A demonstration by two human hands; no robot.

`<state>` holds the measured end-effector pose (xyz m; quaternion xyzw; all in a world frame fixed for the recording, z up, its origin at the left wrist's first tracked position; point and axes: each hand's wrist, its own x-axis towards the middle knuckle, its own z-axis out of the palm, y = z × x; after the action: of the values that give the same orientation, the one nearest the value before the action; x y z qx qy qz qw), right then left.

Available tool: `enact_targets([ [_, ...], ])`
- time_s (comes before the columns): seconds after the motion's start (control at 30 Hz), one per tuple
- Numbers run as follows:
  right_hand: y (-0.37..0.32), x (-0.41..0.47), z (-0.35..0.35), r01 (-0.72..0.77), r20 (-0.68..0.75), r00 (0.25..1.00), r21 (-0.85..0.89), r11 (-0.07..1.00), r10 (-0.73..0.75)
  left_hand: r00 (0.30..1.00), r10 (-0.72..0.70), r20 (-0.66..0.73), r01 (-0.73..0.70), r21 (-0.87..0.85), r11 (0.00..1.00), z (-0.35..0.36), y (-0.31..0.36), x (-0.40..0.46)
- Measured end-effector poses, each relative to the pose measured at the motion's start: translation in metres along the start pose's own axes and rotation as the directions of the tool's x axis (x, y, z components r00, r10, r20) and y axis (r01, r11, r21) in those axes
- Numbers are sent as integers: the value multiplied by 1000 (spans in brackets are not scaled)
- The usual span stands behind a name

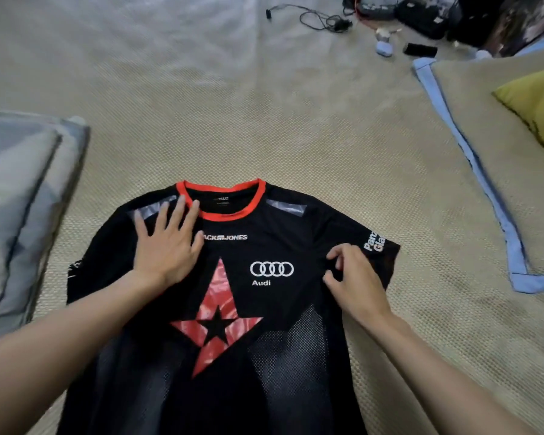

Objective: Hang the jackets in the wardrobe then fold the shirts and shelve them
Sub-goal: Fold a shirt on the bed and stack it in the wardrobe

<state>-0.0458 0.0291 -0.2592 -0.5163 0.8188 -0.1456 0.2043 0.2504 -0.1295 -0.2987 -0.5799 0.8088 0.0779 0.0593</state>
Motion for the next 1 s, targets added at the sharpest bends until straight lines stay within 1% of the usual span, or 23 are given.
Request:
enact_targets([
  [0.07,-35,3,15,82,80,993,50,995,-85,987,-153,-50,151,-44,988,-12,-48,-9],
  [0.13,-74,8,32,141,147,977,94,986,-154,952,-297,-71,290,-101,952,-20,-89,-18],
  [0.2,-115,18,52,202,200,954,121,972,-223,898,-439,20,433,-209,877,-20,-122,-28],
  [0.27,-156,29,74,276,240,924,116,954,-296,867,-476,145,495,-353,794,-17,-143,-41],
  [0.33,-194,38,95,340,290,888,113,934,-358,868,-437,234,495,-448,744,-10,-157,-54],
  [0.4,-230,43,117,399,353,841,108,910,-411,882,-366,297,471,-509,720,-1,-167,-62],
  [0.43,-247,43,128,418,384,816,123,900,-432,895,-320,312,445,-571,690,2,-172,-66],
  [0.47,-262,42,138,423,410,796,147,894,-444,909,-276,314,417,-659,626,2,-175,-69],
  [0.53,-286,39,155,401,458,776,172,900,-433,923,-227,311,378,-842,385,-8,-180,-76],
  [0.57,-295,38,162,388,473,777,160,908,-415,926,-210,312,360,-898,253,-15,-182,-79],
  [0.6,-301,37,168,375,482,783,139,917,-393,927,-200,318,350,-924,151,-21,-182,-83],
  [0.63,-305,36,171,359,487,791,121,925,-370,928,-209,308,333,-938,96,-27,-183,-86],
  [0.7,-310,34,175,341,500,797,90,936,-339,910,-316,270,306,-949,70,-35,-188,-90],
  [0.73,-311,33,176,339,507,797,76,938,-329,885,-386,262,310,-948,66,-37,-192,-91],
  [0.8,-315,31,177,329,514,800,54,943,-309,829,-491,268,302,-953,-10,-43,-201,-92],
  [0.83,-317,30,177,320,513,804,54,946,-301,814,-516,266,283,-958,-46,-47,-205,-92],
  [1.0,-325,23,174,277,514,814,64,959,-269,785,-565,253,232,-966,-110,-47,-218,-96],
])
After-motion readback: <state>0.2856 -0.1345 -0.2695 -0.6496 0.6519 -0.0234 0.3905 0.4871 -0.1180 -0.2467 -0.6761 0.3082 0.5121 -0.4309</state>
